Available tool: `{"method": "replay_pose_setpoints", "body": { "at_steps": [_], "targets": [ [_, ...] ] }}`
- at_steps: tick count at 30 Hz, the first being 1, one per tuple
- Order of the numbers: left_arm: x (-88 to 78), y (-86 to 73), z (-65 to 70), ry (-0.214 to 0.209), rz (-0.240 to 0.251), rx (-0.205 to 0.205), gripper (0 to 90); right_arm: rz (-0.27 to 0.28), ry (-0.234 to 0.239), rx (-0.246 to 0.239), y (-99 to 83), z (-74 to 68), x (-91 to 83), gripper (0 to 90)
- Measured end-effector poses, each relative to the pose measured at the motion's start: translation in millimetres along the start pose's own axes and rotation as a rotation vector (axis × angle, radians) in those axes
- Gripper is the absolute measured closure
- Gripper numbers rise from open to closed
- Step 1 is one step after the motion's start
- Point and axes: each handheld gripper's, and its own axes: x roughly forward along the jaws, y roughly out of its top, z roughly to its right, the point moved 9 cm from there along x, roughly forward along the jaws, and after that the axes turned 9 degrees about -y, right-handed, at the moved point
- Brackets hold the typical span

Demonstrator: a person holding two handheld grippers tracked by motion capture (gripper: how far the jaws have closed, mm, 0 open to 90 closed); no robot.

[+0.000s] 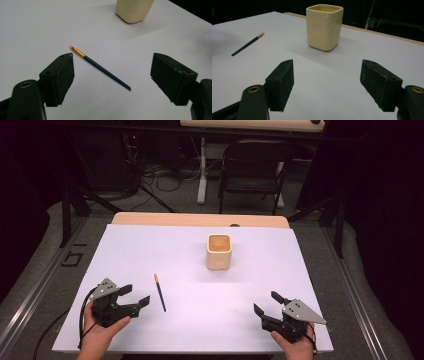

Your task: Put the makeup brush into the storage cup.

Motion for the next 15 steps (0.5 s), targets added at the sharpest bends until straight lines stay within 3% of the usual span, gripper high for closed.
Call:
{"method": "replay_pose_setpoints", "body": {
  "at_steps": [1,5,7,15],
  "targets": [
    [0.0,0.0,0.0,0.000,0.000,0.000,20.5,0.000,0.000,0.000,0.0,0.0,0.0,27.2],
    [-0.2,-2.3,-5.6,0.022,-0.075,-0.018,21.8,-0.001,0.002,-0.002,-0.4,-0.5,0.3,27.2],
    [-0.3,-2.0,-6.9,0.031,-0.084,-0.025,22.2,-0.001,0.002,-0.001,-0.3,-0.4,0.3,27.2],
    [-5.6,2.8,-11.3,0.030,-0.168,-0.053,23.1,-0.004,0.001,-0.002,-1.0,-0.2,0.2,27.2]
  ]
}}
